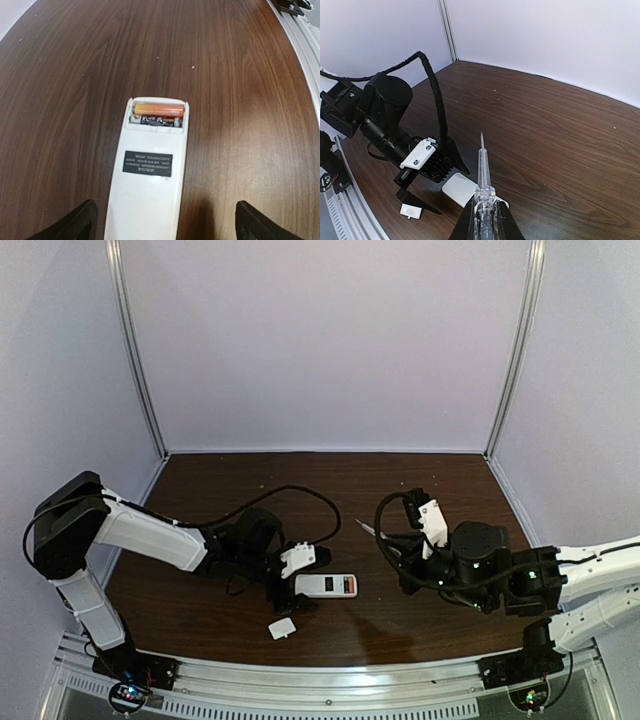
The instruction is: Unload the batteries from the remote control
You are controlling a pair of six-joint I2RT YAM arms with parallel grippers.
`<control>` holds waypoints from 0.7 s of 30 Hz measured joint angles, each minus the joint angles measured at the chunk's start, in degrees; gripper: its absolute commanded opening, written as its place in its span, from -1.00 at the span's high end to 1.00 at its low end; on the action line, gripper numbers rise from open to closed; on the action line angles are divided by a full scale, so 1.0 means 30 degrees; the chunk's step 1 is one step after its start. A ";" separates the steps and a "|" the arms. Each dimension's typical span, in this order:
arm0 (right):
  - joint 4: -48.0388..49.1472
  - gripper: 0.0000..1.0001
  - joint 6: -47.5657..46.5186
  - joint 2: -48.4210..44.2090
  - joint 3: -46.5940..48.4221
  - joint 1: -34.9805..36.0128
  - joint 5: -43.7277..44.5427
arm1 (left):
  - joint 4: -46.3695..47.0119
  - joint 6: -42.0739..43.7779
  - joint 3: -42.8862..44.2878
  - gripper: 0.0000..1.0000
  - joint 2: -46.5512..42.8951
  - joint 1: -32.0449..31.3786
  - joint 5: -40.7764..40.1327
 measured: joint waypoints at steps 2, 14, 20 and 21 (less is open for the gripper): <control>-0.0022 1.00 0.0000 0.0000 0.0007 0.0000 -0.0015 | 0.0277 0.0248 0.0007 -0.95 0.0189 0.0007 0.0226; -0.0109 1.00 0.0000 0.0197 0.0240 0.0000 -0.0066 | 0.1195 0.1056 0.0758 -0.95 0.1617 0.0954 0.2120; -0.0160 1.00 0.0000 0.0270 0.0240 0.0000 -0.0051 | 0.1326 0.1333 0.0933 -0.90 0.2506 0.1974 0.3534; -0.0175 1.00 0.0007 0.0270 0.0240 0.0000 -0.0044 | 0.1341 0.1377 0.0998 -0.89 0.2718 0.2018 0.3672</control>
